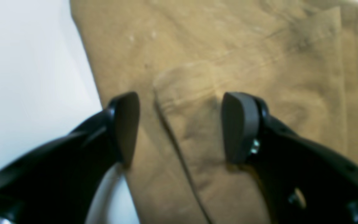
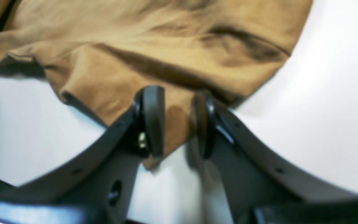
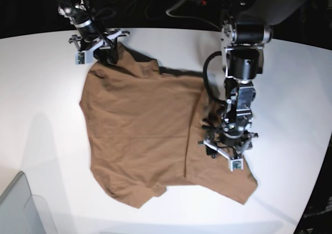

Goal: Layout the t-shirt on the table in an organized manner, then fold the t-shirt properly
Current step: 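Pull the shirt hem with the left gripper to straighten the body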

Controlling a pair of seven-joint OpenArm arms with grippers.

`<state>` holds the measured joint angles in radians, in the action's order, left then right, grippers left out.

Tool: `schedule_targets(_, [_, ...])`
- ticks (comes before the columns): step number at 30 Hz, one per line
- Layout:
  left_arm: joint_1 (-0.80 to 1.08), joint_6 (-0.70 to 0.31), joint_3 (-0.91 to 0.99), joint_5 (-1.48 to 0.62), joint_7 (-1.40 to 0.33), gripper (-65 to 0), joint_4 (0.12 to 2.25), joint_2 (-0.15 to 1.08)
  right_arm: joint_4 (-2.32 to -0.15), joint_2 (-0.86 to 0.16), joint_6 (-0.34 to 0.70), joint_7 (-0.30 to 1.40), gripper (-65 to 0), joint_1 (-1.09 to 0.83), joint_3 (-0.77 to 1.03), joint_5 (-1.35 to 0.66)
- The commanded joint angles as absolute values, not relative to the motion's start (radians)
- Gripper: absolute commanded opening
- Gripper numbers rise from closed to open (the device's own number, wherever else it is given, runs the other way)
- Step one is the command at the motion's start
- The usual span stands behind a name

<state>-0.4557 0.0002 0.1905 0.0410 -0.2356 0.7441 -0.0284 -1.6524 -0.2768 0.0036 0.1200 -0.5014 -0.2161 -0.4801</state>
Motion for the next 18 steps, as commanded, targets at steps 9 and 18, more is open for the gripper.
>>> schedule_targets(9, [-0.484, 0.002, 0.188, 0.042, -0.211, -55.7, 0.762, -0.036, -1.662, -0.282, 0.013, 0.110, -46.9, -0.499, -0.214, -0.489])
schedule_targets(18, [-0.417, 0.010, 0.191, 0.042, -0.260, -65.0, 1.021, -0.065, -1.661, -0.282, 0.013, 0.110, -46.9, -0.486, -0.213, -0.486])
